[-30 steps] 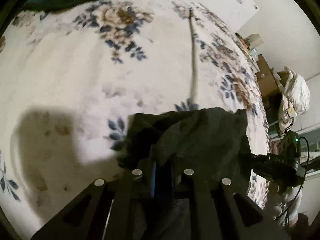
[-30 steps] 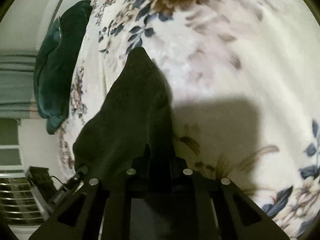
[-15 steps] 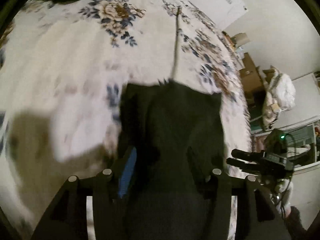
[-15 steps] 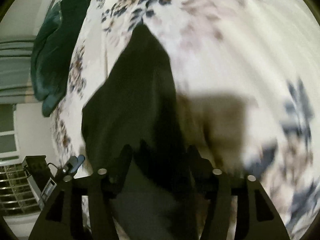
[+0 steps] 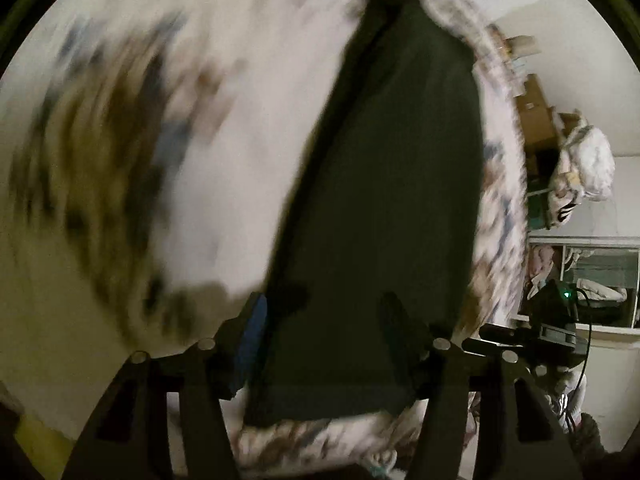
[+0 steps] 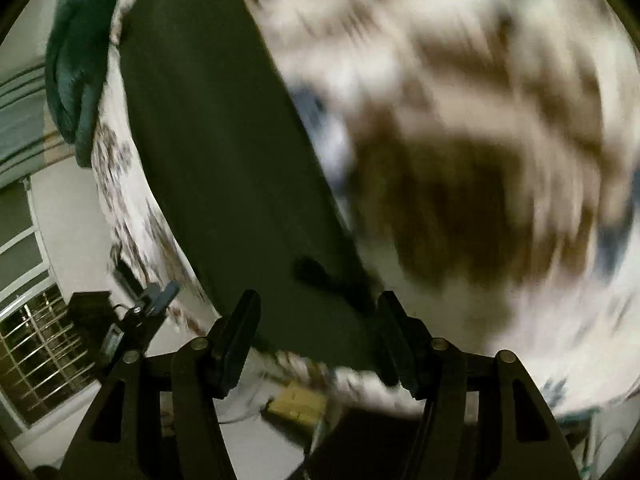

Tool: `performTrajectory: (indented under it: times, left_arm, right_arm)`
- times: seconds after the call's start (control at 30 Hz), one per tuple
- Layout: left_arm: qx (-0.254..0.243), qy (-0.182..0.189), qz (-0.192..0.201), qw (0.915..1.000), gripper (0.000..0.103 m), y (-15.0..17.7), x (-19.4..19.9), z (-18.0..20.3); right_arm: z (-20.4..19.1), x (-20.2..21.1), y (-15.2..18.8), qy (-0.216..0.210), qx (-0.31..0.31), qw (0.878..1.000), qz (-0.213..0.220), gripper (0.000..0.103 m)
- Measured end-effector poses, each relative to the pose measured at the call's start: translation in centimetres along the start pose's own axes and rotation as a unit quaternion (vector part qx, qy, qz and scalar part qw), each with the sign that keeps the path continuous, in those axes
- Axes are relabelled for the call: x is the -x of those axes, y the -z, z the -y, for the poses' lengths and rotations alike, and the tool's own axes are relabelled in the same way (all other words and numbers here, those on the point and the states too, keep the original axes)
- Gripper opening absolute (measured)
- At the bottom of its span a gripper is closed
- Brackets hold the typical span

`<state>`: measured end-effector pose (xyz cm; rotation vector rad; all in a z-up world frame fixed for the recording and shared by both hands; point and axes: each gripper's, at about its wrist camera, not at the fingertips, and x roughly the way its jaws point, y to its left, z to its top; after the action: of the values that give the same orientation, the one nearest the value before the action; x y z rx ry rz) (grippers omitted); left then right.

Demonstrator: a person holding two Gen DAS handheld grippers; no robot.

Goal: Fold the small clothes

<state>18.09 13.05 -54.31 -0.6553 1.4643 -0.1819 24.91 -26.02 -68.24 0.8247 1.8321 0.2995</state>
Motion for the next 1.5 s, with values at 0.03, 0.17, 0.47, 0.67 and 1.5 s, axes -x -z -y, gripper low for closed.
performTrajectory:
  times: [0.03, 0.17, 0.47, 0.67, 1.5]
  left_arm:
    - [0.004, -0.011, -0.006, 0.9999, 0.056, 1.5, -0.6, -0.7]
    - [0.017, -0.02, -0.028, 0.9993, 0.056, 5.0, -3.3, -2.6]
    - [0.029, 0.01, -0.03, 0.9991, 0.06, 5.9, -5.8, -2.2]
    - [0.03, 0.018, -0.007, 0.9994, 0.01, 6.9, -5.0, -1.5]
    - [-0.072, 0.083, 0.187, 0.9761, 0.008, -14.8, 5.6, 13.8]
  right_arm:
    - [0.9, -1.0, 1.2, 0.005, 0.0, 1.0, -0.009, 0.063]
    - [3.9, -5.1, 4.1, -0.016, -0.005, 0.999, -0.035, 0.063]
    - [5.8, -9.8, 4.7, -0.08, -0.04, 0.995, -0.043, 0.063]
    - [5.5, -10.8, 6.3, -0.093, -0.055, 0.993, -0.054, 0.036]
    - [-14.3, 13.5, -7.6, -0.142, 0.089, 0.965, 0.202, 0.006]
